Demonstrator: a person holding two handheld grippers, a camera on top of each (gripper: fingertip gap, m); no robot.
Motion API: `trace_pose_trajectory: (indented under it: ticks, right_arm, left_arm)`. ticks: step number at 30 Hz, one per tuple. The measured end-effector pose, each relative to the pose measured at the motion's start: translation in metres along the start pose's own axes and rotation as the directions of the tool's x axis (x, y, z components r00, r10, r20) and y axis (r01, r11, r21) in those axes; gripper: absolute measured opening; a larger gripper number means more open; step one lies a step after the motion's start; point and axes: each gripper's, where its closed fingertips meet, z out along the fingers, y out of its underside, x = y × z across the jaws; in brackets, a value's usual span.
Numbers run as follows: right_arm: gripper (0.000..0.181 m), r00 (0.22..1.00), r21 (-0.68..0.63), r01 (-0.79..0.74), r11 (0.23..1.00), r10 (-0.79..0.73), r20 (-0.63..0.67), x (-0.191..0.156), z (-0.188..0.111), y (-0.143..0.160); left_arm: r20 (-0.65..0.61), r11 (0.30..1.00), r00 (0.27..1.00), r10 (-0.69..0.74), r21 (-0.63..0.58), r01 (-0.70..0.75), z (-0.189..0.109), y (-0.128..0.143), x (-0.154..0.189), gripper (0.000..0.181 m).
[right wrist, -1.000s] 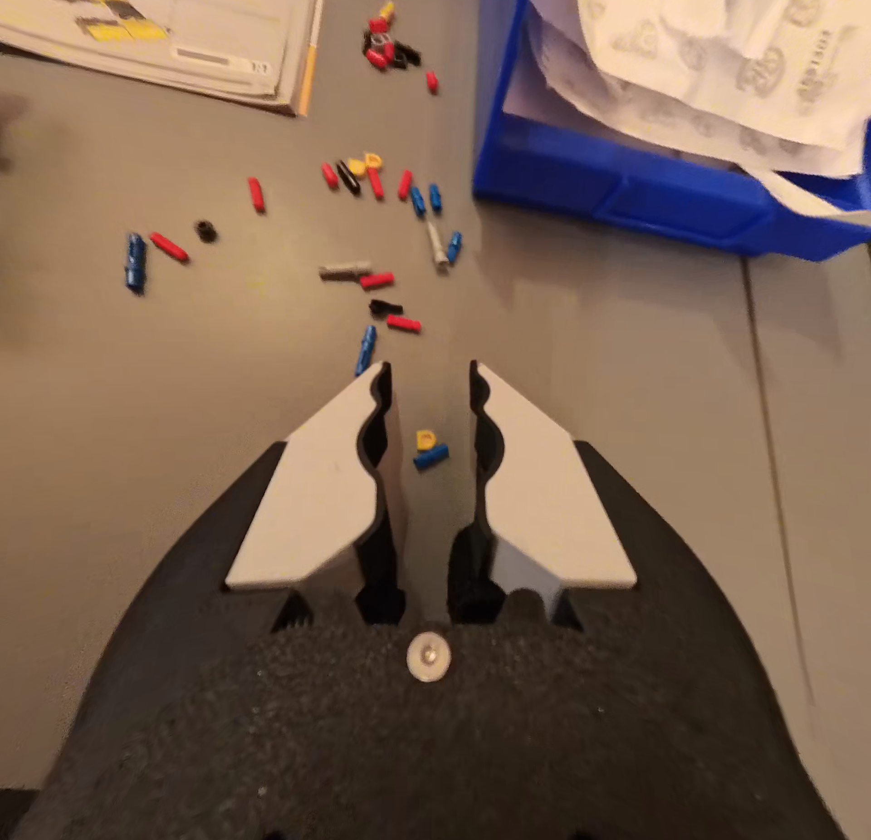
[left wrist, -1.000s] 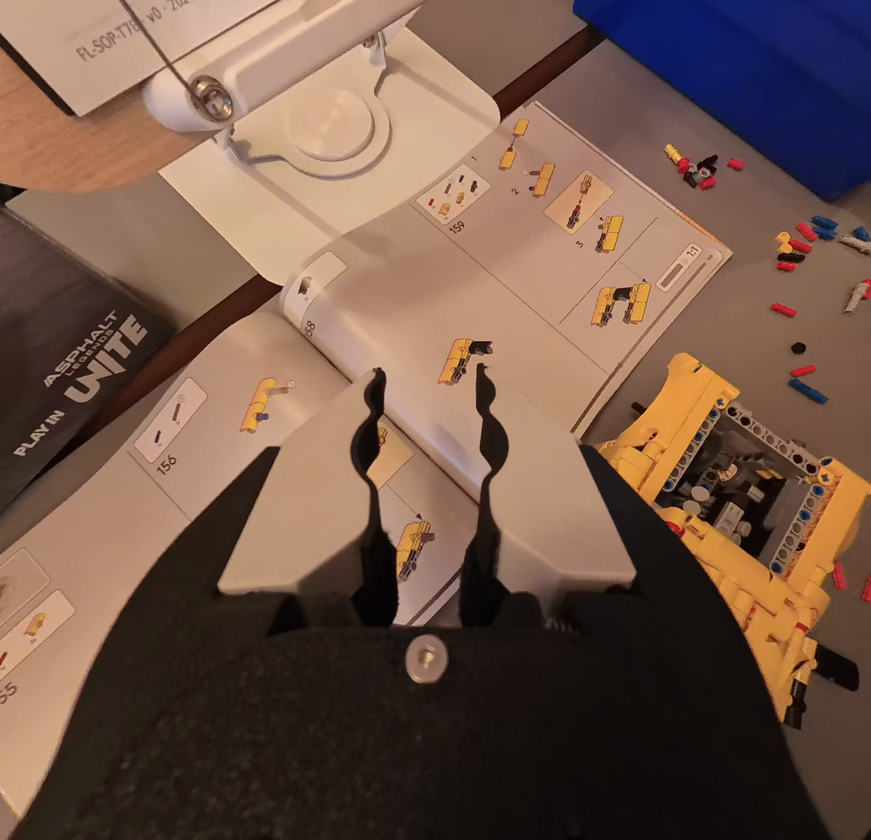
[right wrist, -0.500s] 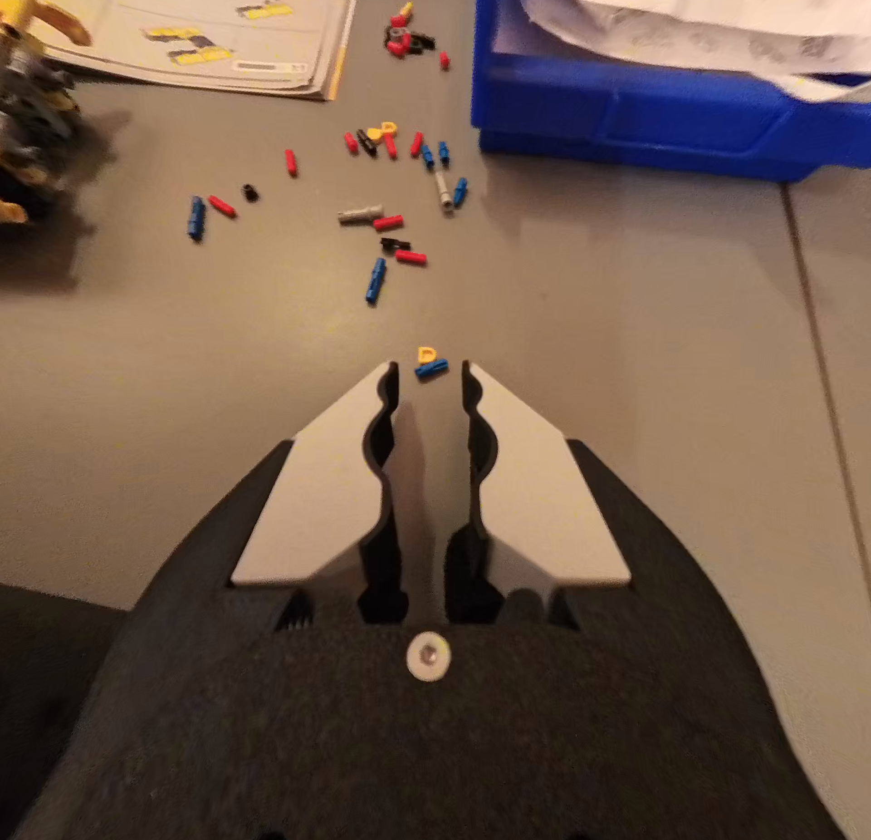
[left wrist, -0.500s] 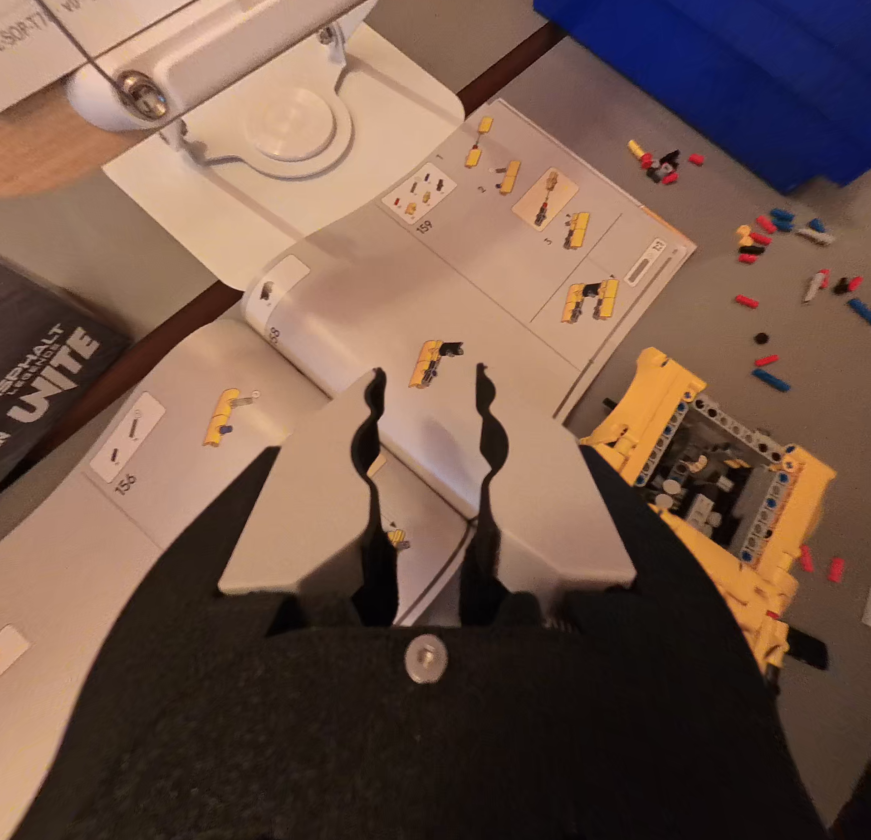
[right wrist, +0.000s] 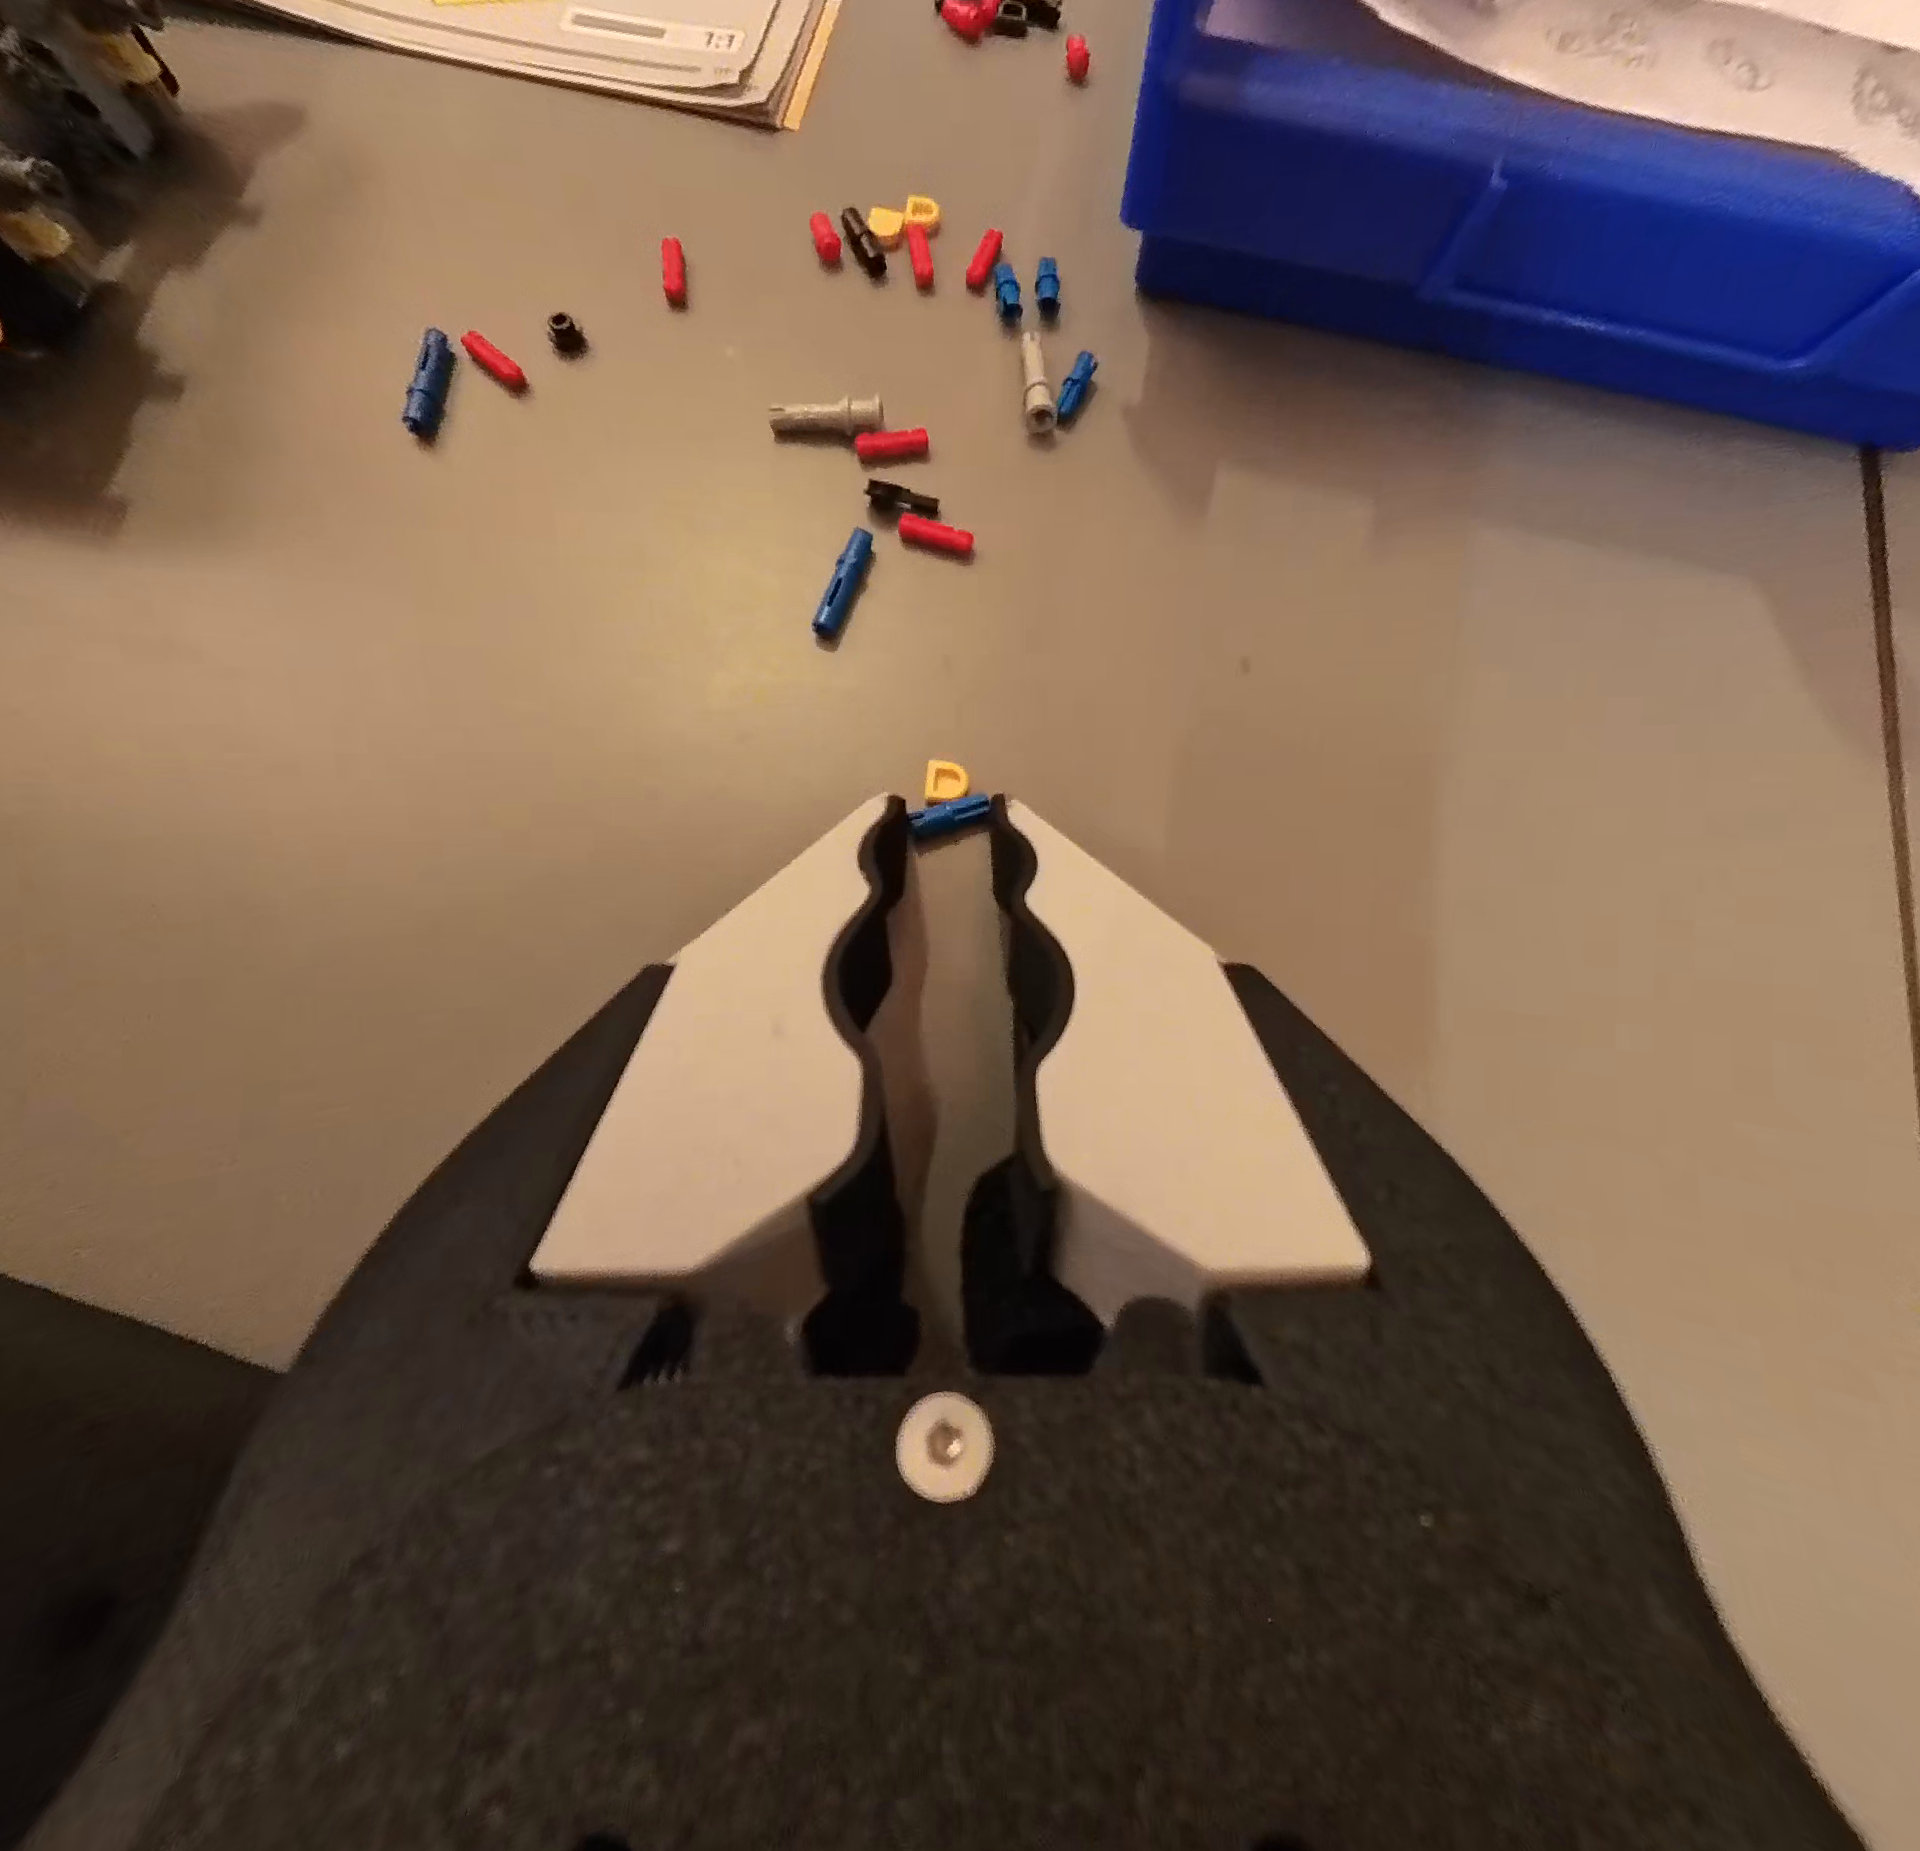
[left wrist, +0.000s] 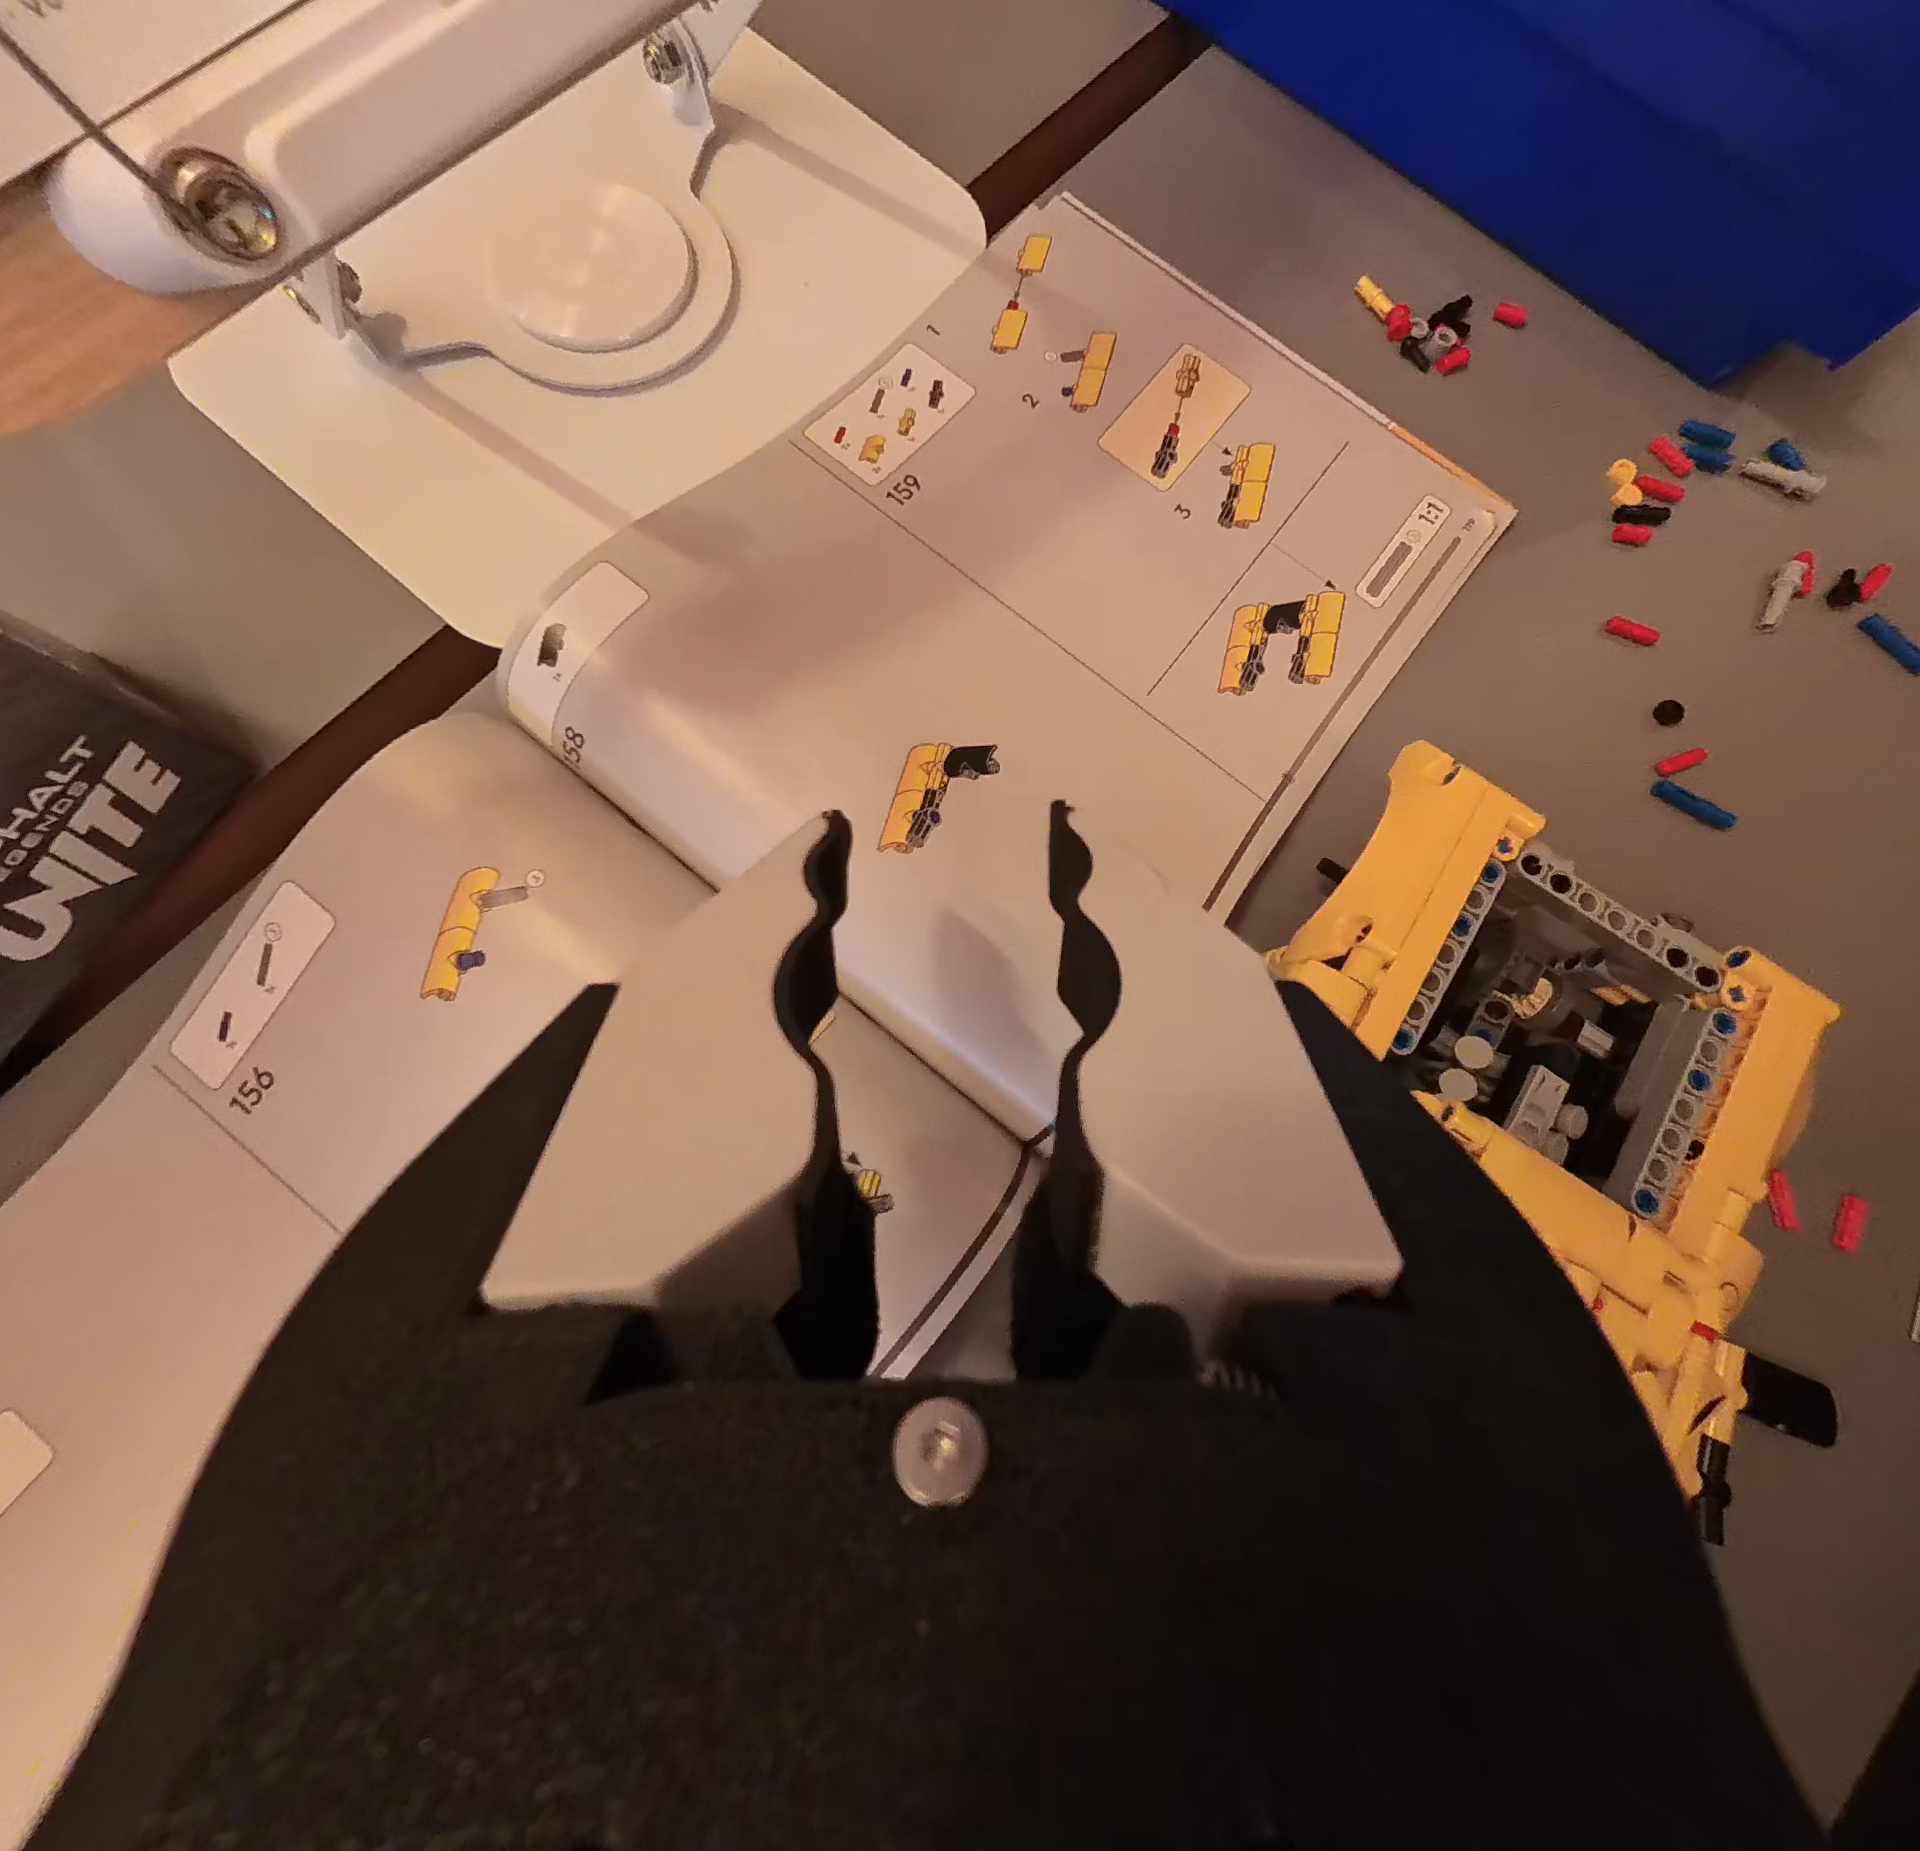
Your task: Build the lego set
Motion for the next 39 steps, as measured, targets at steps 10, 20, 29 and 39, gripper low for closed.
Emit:
trace_pose_trajectory:
  ticks: [10, 20, 29, 39]
  right_arm:
    - [0.015, 0.925, 0.214, 0.007, 0.977, -0.088, 0.37, -0.083, -0.034, -0.066]
    - [0.015, 0.655, 0.139, 0.412, 0.901, -0.399, 0.642, -0.187, 0.004, -0.034]
    - [0.015, 0.655, 0.107, 0.422, 0.9, -0.385, 0.65, -0.185, 0.009, -0.023]
    - [0.019, 0.657, 0.137, 0.37, 0.919, -0.362, 0.661, -0.185, 0.006, -0.027]
  left_arm:
    - [0.005, 1.0, 1.0, 0.014, 0.001, -0.014, -0.001, -0.002, 0.001, 0.038]
    - [0.013, 1.0, 1.0, 0.013, -0.008, -0.013, -0.001, 0.002, -0.004, 0.038]
    - [0.009, 1.0, 1.0, -0.005, -0.02, 0.006, 0.003, 0.007, -0.01, 0.038]
    - [0.006, 0.999, 1.0, 0.005, -0.031, -0.005, 0.005, 0.009, -0.008, 0.038]
